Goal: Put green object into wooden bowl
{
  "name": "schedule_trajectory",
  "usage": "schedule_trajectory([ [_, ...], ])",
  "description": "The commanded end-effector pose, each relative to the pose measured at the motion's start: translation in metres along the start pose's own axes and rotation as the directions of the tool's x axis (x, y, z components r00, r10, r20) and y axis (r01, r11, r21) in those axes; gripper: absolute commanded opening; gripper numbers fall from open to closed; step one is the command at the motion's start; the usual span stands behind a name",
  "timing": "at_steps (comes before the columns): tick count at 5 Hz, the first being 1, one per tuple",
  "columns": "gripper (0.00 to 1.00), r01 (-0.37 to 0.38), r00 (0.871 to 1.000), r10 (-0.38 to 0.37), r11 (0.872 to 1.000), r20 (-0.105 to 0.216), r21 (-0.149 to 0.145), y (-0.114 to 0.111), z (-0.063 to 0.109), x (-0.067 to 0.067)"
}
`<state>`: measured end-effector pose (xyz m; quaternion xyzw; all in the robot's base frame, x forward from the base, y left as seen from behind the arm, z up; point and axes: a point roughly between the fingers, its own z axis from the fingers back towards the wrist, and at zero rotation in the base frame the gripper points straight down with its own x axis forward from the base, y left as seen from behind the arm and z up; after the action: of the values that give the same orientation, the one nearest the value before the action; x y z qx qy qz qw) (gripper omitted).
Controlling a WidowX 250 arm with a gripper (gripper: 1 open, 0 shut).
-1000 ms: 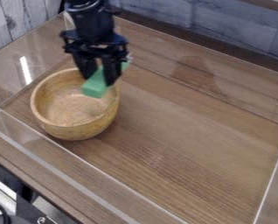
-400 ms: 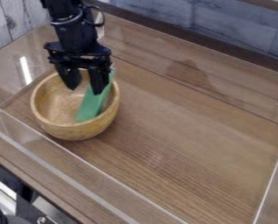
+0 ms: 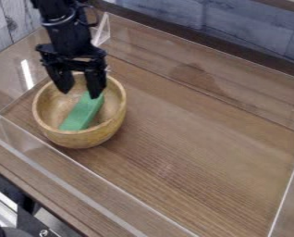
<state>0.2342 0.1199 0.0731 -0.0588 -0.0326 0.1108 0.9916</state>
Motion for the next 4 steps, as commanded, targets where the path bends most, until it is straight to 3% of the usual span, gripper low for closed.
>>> schedule_trajectory([
  [1,1.0,0.02,0.998,-0.021,1.0,0.053,0.018,0.011,0.007,0.01],
  [2,1.0,0.028,0.998,-0.029,0.999,0.051,0.017,0.019,0.002,0.012],
  [4,1.0,0.044,0.998,-0.044,0.999,0.048,0.013,0.004,0.012,0.025],
])
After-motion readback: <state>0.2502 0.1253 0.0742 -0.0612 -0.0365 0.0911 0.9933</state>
